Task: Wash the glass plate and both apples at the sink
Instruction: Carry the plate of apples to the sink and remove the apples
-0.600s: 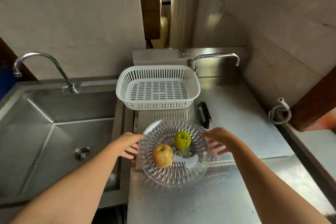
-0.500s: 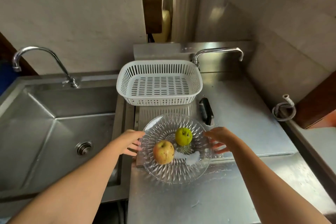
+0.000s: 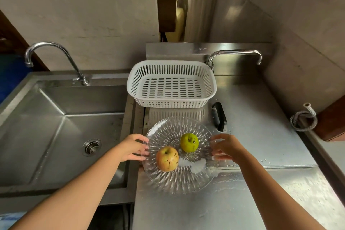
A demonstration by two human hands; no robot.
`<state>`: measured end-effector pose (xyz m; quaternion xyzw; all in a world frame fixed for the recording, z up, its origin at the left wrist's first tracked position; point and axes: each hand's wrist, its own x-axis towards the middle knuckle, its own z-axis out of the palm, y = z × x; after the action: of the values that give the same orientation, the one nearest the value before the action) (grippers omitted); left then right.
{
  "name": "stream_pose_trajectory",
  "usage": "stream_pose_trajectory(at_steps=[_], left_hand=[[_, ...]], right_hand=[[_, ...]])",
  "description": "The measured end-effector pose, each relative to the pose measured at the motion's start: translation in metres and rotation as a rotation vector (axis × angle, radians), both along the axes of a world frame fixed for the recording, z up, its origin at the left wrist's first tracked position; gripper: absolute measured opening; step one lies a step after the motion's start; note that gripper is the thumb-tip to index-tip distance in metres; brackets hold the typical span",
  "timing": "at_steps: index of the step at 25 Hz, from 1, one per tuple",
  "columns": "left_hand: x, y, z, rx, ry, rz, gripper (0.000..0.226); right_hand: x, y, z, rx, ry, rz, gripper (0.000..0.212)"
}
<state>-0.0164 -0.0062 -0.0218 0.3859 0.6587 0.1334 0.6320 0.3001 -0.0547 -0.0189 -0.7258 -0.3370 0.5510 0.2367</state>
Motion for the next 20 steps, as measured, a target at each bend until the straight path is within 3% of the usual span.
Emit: stream_pose_trajectory(at_steps=[11,20], left_hand=[[-0.137,-0.039,0.051,0.119,-0.177,0.196,0.032],[-0.341,-0.043,0.082,0.166,-0.135,0.281,0.033]], right_hand=[[-0.100,0.039,0.049,0.141,0.235,0.266,0.028],[-0.310,0.073,0.046,0.126,0.317,0.340,0.028]])
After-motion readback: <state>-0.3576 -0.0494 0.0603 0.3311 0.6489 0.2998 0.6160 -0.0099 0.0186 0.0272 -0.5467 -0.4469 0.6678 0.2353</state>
